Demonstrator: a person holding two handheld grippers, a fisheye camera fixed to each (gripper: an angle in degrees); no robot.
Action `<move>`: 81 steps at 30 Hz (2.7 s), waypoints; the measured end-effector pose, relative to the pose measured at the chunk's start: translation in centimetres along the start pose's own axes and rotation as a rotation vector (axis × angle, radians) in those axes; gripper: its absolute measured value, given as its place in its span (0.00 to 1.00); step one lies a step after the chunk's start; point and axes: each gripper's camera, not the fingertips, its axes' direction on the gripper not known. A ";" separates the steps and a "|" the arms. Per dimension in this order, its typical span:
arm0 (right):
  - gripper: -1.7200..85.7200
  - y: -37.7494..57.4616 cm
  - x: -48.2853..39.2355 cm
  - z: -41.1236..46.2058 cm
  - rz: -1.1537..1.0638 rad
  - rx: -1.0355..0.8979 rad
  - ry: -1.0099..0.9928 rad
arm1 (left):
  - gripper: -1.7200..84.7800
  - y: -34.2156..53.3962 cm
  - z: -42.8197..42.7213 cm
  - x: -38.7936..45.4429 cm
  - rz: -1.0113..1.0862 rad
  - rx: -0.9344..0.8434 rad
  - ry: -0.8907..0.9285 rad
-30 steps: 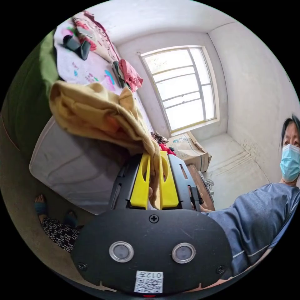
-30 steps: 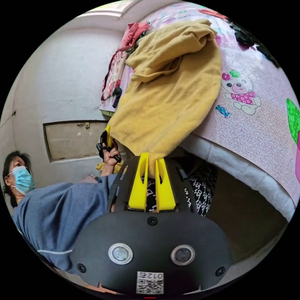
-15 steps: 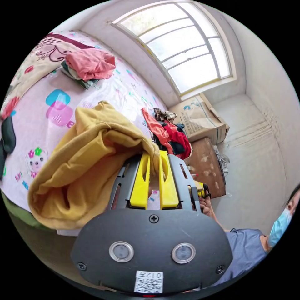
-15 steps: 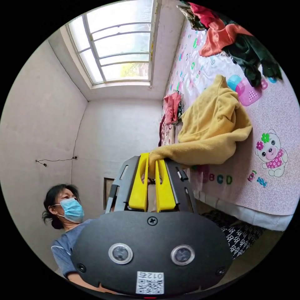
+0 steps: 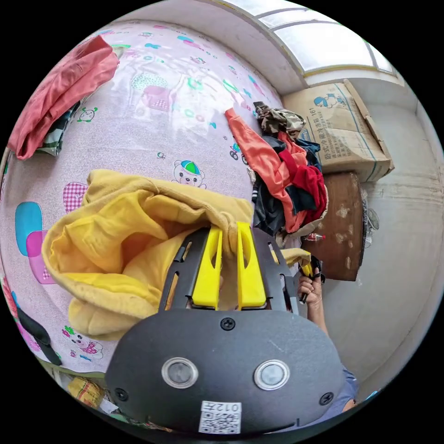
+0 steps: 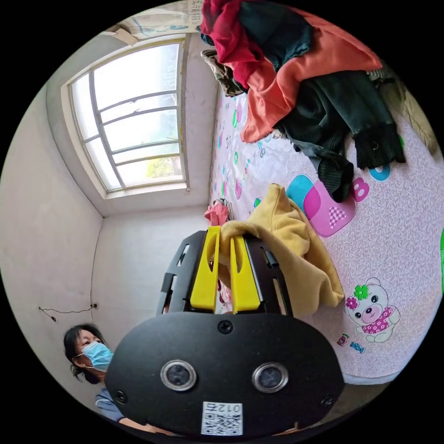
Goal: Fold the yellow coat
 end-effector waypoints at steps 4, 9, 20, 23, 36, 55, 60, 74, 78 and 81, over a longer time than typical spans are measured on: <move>0.09 -6.6 5.9 6.7 0.138 -0.028 0.079 | 0.14 -5.4 4.1 -5.1 -0.146 -0.163 0.117; 0.16 -9.7 8.8 10.9 0.170 -0.034 0.001 | 0.16 -8.1 0.3 -7.7 -0.115 -0.018 0.576; 0.10 8.0 -8.3 30.9 -0.869 -0.259 0.538 | 0.11 5.6 -13.6 -9.3 0.390 0.460 -0.239; 0.10 13.5 -10.4 42.3 -1.056 -0.417 0.564 | 0.09 10.5 -12.4 -13.7 0.303 0.611 -0.150; 0.12 16.4 -17.7 89.6 -1.176 -1.219 0.637 | 0.02 16.7 -9.9 -17.7 0.501 0.553 -0.054; 0.03 14.0 -10.2 108.3 -0.789 -1.170 0.753 | 0.02 13.7 -11.0 -22.1 0.388 0.359 0.002; 0.06 14.7 -14.3 103.4 -0.937 -1.022 0.631 | 0.02 16.6 -13.3 -22.5 0.322 0.473 0.067; 0.05 26.6 -15.7 49.7 -1.161 -0.160 0.822 | 0.02 13.4 -4.4 2.3 0.854 0.293 -0.406; 0.03 28.9 -9.0 45.7 -1.077 -0.123 0.989 | 0.02 13.5 0.6 6.8 0.991 0.155 -0.430; 0.02 28.5 -4.6 45.8 -1.047 -0.148 1.184 | 0.02 12.9 5.1 6.9 0.988 0.034 -0.568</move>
